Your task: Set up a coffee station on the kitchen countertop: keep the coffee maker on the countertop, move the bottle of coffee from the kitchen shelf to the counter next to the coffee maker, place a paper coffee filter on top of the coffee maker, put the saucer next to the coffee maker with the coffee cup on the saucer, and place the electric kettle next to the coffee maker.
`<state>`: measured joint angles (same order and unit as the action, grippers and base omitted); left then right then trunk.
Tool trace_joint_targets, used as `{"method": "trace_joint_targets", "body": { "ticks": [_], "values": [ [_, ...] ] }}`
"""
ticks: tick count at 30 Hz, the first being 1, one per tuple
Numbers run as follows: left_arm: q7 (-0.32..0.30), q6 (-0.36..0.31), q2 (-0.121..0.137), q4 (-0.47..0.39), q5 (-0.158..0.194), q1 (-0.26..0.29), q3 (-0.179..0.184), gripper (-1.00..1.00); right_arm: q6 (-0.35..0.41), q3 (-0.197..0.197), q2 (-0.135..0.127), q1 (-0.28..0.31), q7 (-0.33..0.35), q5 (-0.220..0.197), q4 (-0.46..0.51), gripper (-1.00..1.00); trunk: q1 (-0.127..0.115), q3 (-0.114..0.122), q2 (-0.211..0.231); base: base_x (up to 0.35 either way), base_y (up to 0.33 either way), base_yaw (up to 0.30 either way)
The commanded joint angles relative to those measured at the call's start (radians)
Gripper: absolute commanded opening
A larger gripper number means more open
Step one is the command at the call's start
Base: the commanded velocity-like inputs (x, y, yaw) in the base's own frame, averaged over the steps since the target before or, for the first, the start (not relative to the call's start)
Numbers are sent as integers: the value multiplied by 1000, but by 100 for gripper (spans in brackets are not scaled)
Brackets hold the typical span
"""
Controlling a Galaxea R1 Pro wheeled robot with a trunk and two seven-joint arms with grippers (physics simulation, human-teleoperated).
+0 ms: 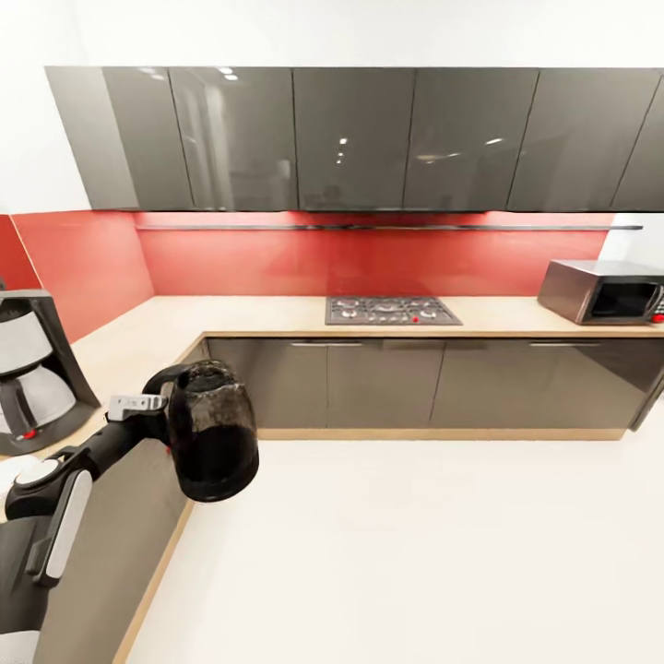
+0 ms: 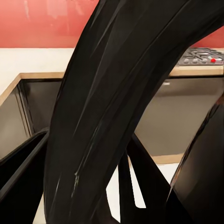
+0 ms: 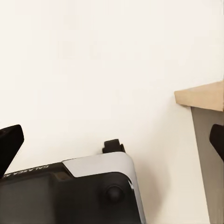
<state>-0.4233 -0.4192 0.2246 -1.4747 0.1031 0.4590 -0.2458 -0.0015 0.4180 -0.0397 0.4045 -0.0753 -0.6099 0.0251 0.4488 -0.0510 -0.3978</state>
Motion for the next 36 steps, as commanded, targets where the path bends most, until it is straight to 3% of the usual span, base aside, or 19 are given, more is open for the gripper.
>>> {"method": "trace_joint_targets", "body": {
  "ticks": [1, 9, 16, 36],
  "values": [
    [-2, -11, 0, -2, 12, 2, -1, -100, -1, 8, 0, 0, -3, -8, 1, 100, 1, -2, -2, 337, 0, 0],
    [-2, -21, 6, -21, 11, 21, -3, -100, -1, 8, 0, 0, -1, -6, 1, 100, 1, -2, -2, 337, 0, 0],
    [-2, -73, 7, -27, 10, 55, -3, -100, 0, 9, 1, 0, -1, -7, 1, 100, 1, -2, -2, 337, 0, 0],
    [0, -72, 1, -25, 9, 44, -9, -100, 0, 8, -1, 0, -1, -9, 2, 100, 1, -2, -2, 299, -110, 0]
  ]
}}
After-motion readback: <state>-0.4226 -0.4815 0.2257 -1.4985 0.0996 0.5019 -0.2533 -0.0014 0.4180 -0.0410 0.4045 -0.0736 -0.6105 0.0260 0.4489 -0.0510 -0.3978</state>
